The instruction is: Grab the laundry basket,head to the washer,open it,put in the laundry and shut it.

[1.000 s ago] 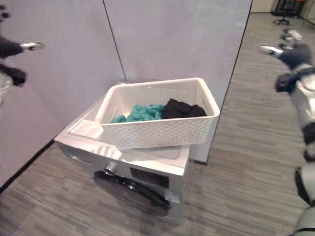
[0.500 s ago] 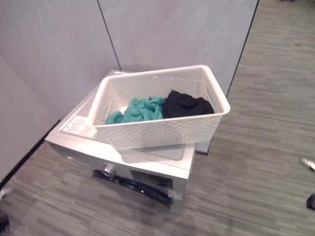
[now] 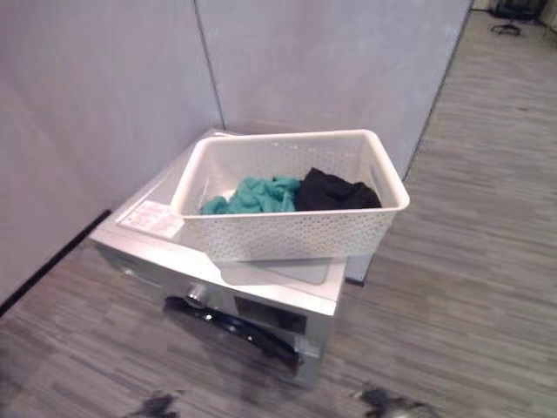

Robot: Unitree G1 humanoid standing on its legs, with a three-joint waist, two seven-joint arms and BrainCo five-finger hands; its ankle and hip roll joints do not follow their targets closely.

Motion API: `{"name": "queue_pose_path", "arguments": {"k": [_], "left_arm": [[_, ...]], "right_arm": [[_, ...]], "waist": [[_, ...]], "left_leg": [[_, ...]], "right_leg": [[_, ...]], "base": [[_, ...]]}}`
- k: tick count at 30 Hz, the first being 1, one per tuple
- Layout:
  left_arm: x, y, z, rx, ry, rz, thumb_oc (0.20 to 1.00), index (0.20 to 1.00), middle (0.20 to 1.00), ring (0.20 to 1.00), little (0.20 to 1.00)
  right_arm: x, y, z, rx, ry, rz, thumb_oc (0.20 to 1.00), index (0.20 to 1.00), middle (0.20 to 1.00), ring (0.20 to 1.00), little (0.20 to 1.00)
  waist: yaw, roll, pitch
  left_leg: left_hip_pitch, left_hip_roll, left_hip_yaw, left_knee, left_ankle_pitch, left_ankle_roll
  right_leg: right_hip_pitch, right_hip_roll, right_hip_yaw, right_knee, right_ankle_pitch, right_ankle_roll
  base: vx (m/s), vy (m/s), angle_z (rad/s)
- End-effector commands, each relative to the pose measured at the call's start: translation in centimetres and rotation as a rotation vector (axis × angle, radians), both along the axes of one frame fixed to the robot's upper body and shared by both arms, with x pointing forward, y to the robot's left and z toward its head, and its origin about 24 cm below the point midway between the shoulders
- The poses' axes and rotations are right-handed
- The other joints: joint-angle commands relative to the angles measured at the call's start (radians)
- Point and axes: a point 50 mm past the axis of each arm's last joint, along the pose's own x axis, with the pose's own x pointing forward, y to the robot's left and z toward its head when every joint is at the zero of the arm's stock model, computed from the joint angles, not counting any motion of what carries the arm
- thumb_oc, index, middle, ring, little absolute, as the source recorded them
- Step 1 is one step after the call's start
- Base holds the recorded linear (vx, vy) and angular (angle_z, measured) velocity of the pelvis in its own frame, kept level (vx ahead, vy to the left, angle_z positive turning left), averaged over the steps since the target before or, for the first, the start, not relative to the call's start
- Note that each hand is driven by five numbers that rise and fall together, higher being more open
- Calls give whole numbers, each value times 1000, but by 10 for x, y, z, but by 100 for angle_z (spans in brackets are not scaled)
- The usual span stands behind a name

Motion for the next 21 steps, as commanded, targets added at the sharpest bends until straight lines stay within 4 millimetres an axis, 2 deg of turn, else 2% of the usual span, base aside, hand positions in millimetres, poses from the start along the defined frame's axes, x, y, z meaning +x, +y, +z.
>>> {"name": "queue_pose_path", "arguments": {"k": [1,2,3,5,8,16,19,21], "left_arm": [[-17,44,4,98,71,-29,1000,1000,1000,1000,1000],[-17,44,4,98,71,-29,1000,1000,1000,1000,1000],[-15,37,3,82,68,-75,1000,1000,1000,1000,1000],[-11,31,3,89,58,-135,1000,1000,1000,1000,1000],[-11,32,3,97,62,-152,1000,1000,1000,1000,1000],[0,37,6,119,27,-166,1000,1000,1000,1000,1000],[9,36,8,122,4,-185,1000,1000,1000,1000,1000],[24,31,11,127,-37,-250,1000,1000,1000,1000,1000]], "right_arm": [[-30,-30,-1,-138,51,41,1000,1000,1000,1000,1000],[-30,-30,-1,-139,51,41,1000,1000,1000,1000,1000],[-24,-19,-2,-141,37,146,1000,1000,1000,1000,1000],[-15,-9,-1,-134,12,224,1000,1000,1000,1000,1000],[-6,-1,0,-129,-18,283,1000,1000,1000,1000,1000],[-23,-17,-2,-181,31,217,1000,1000,1000,1000,1000],[-26,-25,-1,-199,41,182,1000,1000,1000,1000,1000],[-22,-31,1,-222,28,174,1000,1000,1000,1000,1000]], "waist": [[4,-52,16],[4,-52,16],[8,-49,15],[15,-48,18],[23,-51,21],[24,-58,48],[18,-59,63],[12,-66,82]], "left_leg": [[79,21,-40,3,-60,34],[79,21,-40,3,-60,34],[76,22,-48,3,-59,33],[71,24,-61,3,-53,31],[59,33,-76,7,-43,25],[-1,67,-124,58,-8,3],[-33,74,-141,46,28,-5],[-81,74,-150,56,62,-14]], "right_leg": [[-22,-41,-31,-1,-6,19],[-22,-41,-31,-1,-6,19],[-20,-40,-40,-1,-8,17],[-19,-37,-49,-1,-10,13],[-16,-28,-58,-1,-17,5],[-22,14,-45,-1,-33,-25],[-39,25,-52,-1,-40,-27],[-57,17,-59,-1,-37,-24]], "base": [[36,8,49],[21,0,39],[-17,-16,14],[-16,-16,2],[-62,-84,16],[-71,-82,13],[-159,-57,22],[-232,12,13]]}}
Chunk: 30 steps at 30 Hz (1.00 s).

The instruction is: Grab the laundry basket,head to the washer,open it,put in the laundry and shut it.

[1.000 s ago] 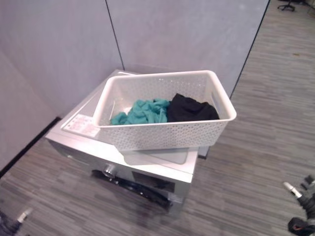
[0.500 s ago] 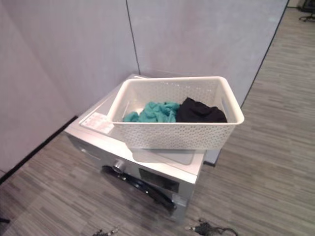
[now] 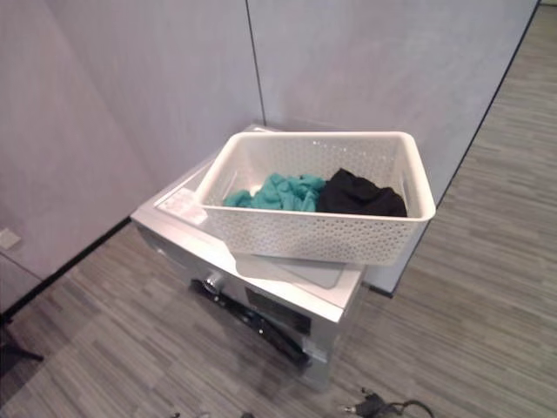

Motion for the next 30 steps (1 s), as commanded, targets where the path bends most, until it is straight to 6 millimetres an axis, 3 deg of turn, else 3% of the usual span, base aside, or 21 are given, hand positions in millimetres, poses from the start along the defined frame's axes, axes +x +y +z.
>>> {"name": "queue_pose_path", "arguments": {"k": [1,4,5,7,11,15,17,20,22,24,26,27,29,30], "left_arm": [[46,11,13,66,-98,-138,1000,1000,1000,1000,1000],[60,7,17,57,-152,-151,1000,1000,1000,1000,1000],[60,7,17,57,-152,-151,1000,1000,1000,1000,1000],[65,2,19,28,-194,-164,1000,1000,1000,1000,1000],[71,-5,21,16,-225,-217,1000,1000,1000,1000,1000],[86,-12,27,19,-259,-307,1000,1000,1000,1000,1000],[89,-11,28,26,-260,-324,1000,1000,1000,1000,1000],[86,-4,28,54,-242,-340,1000,1000,1000,1000,1000],[83,4,28,63,-236,-301,1000,1000,1000,1000,1000],[80,11,28,70,-243,-253,1000,1000,1000,1000,1000],[69,18,27,59,-248,-188,1000,1000,1000,1000,1000],[69,18,27,59,-247,-188,1000,1000,1000,1000,1000],[63,19,27,56,-247,-172,1000,1000,1000,1000,1000],[62,16,27,47,-263,-165,1000,1000,1000,1000,1000]], "right_arm": [[-4,5,-2,1,0,-31,1000,1000,1000,1000,1000],[0,-4,1,-12,-18,-43,1000,1000,1000,1000,1000],[0,-4,1,-13,-18,-43,1000,1000,1000,1000,1000],[-13,-24,3,-55,4,-123,1000,1000,1000,1000,1000],[-25,-32,3,-67,31,-169,1000,1000,1000,1000,1000],[-22,-36,4,-86,35,-192,1000,1000,1000,1000,1000],[-16,-34,5,-88,27,-172,1000,1000,1000,1000,1000],[11,-20,7,-50,-41,-89,1000,1000,1000,1000,1000],[34,-8,13,-16,-126,-35,1000,1000,1000,1000,1000],[59,0,24,22,-236,-2,1000,1000,1000,1000,1000],[91,4,49,33,-416,81,1000,1000,1000,1000,1000],[91,4,49,33,-416,81,1000,1000,1000,1000,1000],[106,8,67,13,-517,178,1000,1000,1000,1000,1000],[126,12,90,-14,-633,267,1000,1000,1000,1000,1000]], "waist": [[-27,-94,48],[-48,-108,57],[-48,-108,57],[-74,-106,56],[-104,-67,39],[-119,-58,39],[-116,-56,44],[-101,-33,64],[-91,-19,71],[-88,-21,68],[-73,-30,54],[-72,-31,52],[-43,-48,33],[-11,-67,14]], "left_leg": [[-17,2,-3,16,-48,25],[-16,-17,2,144,-121,33],[-16,-17,2,145,-121,33],[35,-45,-46,265,-173,42],[139,-25,-31,188,-235,44],[167,-79,9,118,-347,79],[172,-98,20,101,-355,95],[189,-134,62,70,-343,132],[178,-144,74,65,-323,146],[156,-152,83,57,-296,156],[114,-162,74,49,-260,175],[111,-163,74,49,-258,175],[103,-170,77,36,-248,168],[83,-166,100,29,-238,159]], "right_leg": [[-76,-84,37,-22,2,61],[-123,-108,43,-22,39,64],[-123,-108,43,-22,39,64],[-167,-136,54,-22,90,77],[-201,-159,62,-22,121,104],[-251,-235,65,-22,170,150],[-262,-253,57,-22,188,161],[-297,-292,-5,44,185,170],[-289,-292,-45,113,144,148],[-270,-268,-31,190,107,133],[-219,-201,38,327,26,121],[-221,-201,38,327,27,121],[-138,-200,18,272,-6,119],[-97,-224,-22,210,13,125]], "base": [[-273,42,31],[-186,72,17],[-181,162,-1],[-180,321,4],[-53,267,11],[-134,382,27],[-121,234,6],[-233,328,-36],[-240,176,-69],[-232,99,-50],[-244,32,-22],[-162,1,-23],[-91,-89,-15],[-103,-133,-14]]}}
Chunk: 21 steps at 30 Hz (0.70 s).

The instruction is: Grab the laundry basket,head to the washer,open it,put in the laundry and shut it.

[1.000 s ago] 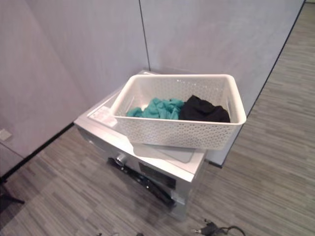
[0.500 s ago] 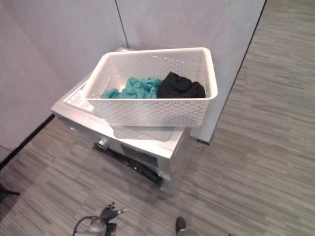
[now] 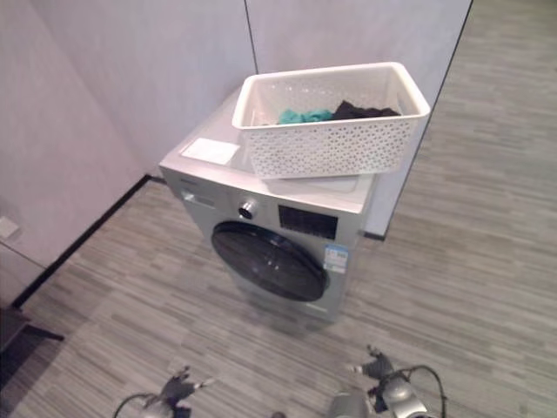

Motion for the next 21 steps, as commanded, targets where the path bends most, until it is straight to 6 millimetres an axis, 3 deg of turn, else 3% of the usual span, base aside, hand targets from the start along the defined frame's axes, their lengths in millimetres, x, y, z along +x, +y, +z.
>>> {"name": "queue_pose_path", "arguments": {"k": [1,3,9,13,18,21], "left_arm": [[27,-7,9,-32,-106,10,1000,1000,1000,1000,1000],[26,-8,10,-46,-126,36,1000,1000,1000,1000,1000],[21,-13,10,-62,-129,6,1000,1000,1000,1000,1000],[21,-20,9,-73,-126,-38,1000,1000,1000,1000,1000],[27,-33,14,-93,-159,-149,1000,1000,1000,1000,1000],[26,-37,15,-112,-164,-167,1000,1000,1000,1000,1000]], "right_arm": [[27,2,31,-101,-178,141,1000,1000,1000,1000,1000],[43,5,52,-118,-275,201,1000,1000,1000,1000,1000],[53,5,68,-129,-353,234,1000,1000,1000,1000,1000],[59,4,71,-151,-362,239,1000,1000,1000,1000,1000],[88,-9,85,-289,-407,203,1000,1000,1000,1000,1000],[106,-16,84,-306,-364,123,1000,1000,1000,1000,1000]], "waist": [[43,-40,-44],[66,-70,-65],[83,-89,-79],[97,-91,-82],[134,-82,-71],[166,-74,-53]], "left_leg": [[-20,37,-72,23,-69,-16],[-31,64,-55,15,-61,-40],[-12,93,-74,-43,-22,-67],[-11,101,-98,-72,-2,-76],[-33,106,-145,-76,13,-85],[-43,105,-161,-76,20,-85]], "right_leg": [[139,-30,-83,-319,122,-3],[201,-32,-107,-467,137,2],[248,0,-130,-547,135,-3],[251,9,-155,-548,122,-5],[254,17,-201,-548,112,-9],[250,20,-211,-548,114,-11]], "base": [[-125,-225,-25],[-47,-210,-36],[-8,-95,1],[-2,-42,24],[-1,-8,32],[-4,13,29]]}}
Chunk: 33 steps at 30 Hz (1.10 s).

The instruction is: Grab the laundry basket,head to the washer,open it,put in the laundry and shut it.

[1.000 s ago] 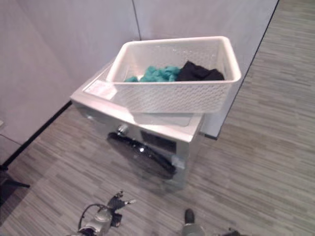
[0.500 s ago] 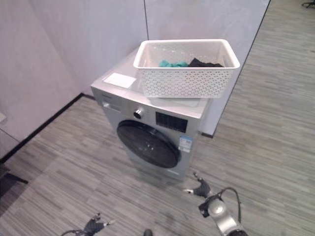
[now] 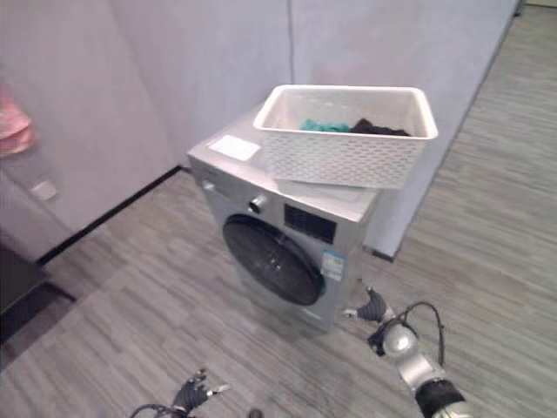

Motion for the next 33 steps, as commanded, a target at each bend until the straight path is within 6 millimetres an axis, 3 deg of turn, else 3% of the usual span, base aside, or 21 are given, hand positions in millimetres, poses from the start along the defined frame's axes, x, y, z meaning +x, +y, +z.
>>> {"name": "queue_pose_path", "arguments": {"k": [1,8,10,11,17,19,23,26,28,29,30,31,32,33], "left_arm": [[20,15,8,51,-47,-51,1000,1000,1000,1000,1000],[30,9,12,19,-74,-71,1000,1000,1000,1000,1000],[37,4,16,0,-104,-85,1000,1000,1000,1000,1000],[49,0,22,-9,-144,-94,1000,1000,1000,1000,1000],[65,-15,32,-50,-205,-132,1000,1000,1000,1000,1000],[68,-17,35,-54,-219,-161,1000,1000,1000,1000,1000],[73,-16,38,-37,-233,-171,1000,1000,1000,1000,1000],[75,-16,38,-32,-233,-169,1000,1000,1000,1000,1000],[78,-18,36,-12,-223,-156,1000,1000,1000,1000,1000],[78,-18,36,-12,-223,-156,1000,1000,1000,1000,1000],[79,-18,36,-13,-225,-147,1000,1000,1000,1000,1000],[78,-18,34,-9,-214,-125,1000,1000,1000,1000,1000],[78,-18,34,-9,-214,-125,1000,1000,1000,1000,1000],[78,-17,34,-1,-211,-111,1000,1000,1000,1000,1000]], "right_arm": [[20,10,13,15,-80,-7,1000,1000,1000,1000,1000],[48,12,27,19,-86,-69,1000,1000,1000,1000,1000],[62,8,43,-4,-129,-87,1000,1000,1000,1000,1000],[76,4,62,-3,-183,-121,1000,1000,1000,1000,1000],[86,-5,80,61,-248,-236,1000,1000,1000,1000,1000],[94,-6,95,71,-297,-254,1000,1000,1000,1000,1000],[106,-4,118,84,-366,-275,1000,1000,1000,1000,1000],[108,-1,120,96,-374,-273,1000,1000,1000,1000,1000],[110,34,108,149,-344,-205,1000,1000,1000,1000,1000],[110,34,107,149,-343,-204,1000,1000,1000,1000,1000],[108,49,99,186,-320,-179,1000,1000,1000,1000,1000],[100,83,76,283,-254,-132,1000,1000,1000,1000,1000],[99,83,76,283,-254,-131,1000,1000,1000,1000,1000],[93,102,64,325,-215,-97,1000,1000,1000,1000,1000]], "waist": [[35,-78,22],[79,-65,78],[90,-55,108],[98,-45,140],[127,-14,187],[146,-7,202],[167,-5,225],[171,-7,227],[184,-19,234],[184,-19,234],[186,-23,233],[189,-31,228],[188,-31,228],[189,-36,224]], "left_leg": [[10,10,-39,3,-80,17],[-55,7,-79,3,-51,12],[-91,3,-93,3,-35,9],[-135,-1,-107,3,-17,5],[-225,-27,-171,12,12,-7],[-255,-40,-188,23,17,-6],[-295,-51,-203,39,22,-6],[-299,-52,-205,40,22,-5],[-305,-50,-211,42,22,-5],[-306,-50,-211,42,22,-5],[-303,-50,-212,42,21,-4],[-295,-50,-214,37,20,-4],[-295,-50,-214,37,20,-4],[-290,-49,-214,34,20,-5]], "right_leg": [[-28,-85,55,1,-10,51],[-70,-82,31,1,-2,47],[-99,-82,28,1,4,44],[-131,-82,21,1,11,42],[-170,-84,-34,1,12,28],[-183,-85,-44,1,12,26],[-212,-85,-47,1,15,24],[-215,-84,-47,1,15,23],[-215,-81,-50,1,9,19],[-215,-81,-50,1,9,19],[-213,-81,-51,1,7,18],[-207,-78,-51,1,3,15],[-207,-78,-51,1,3,15],[-202,-77,-53,1,0,14]], "base": [[-24,8,18],[-70,-3,18],[-204,13,14],[-188,15,13],[-86,6,41],[-39,31,48],[-33,24,16],[4,4,1],[31,7,4],[36,1,2],[43,-8,3],[43,-8,3],[50,-7,4],[54,-7,6]]}}
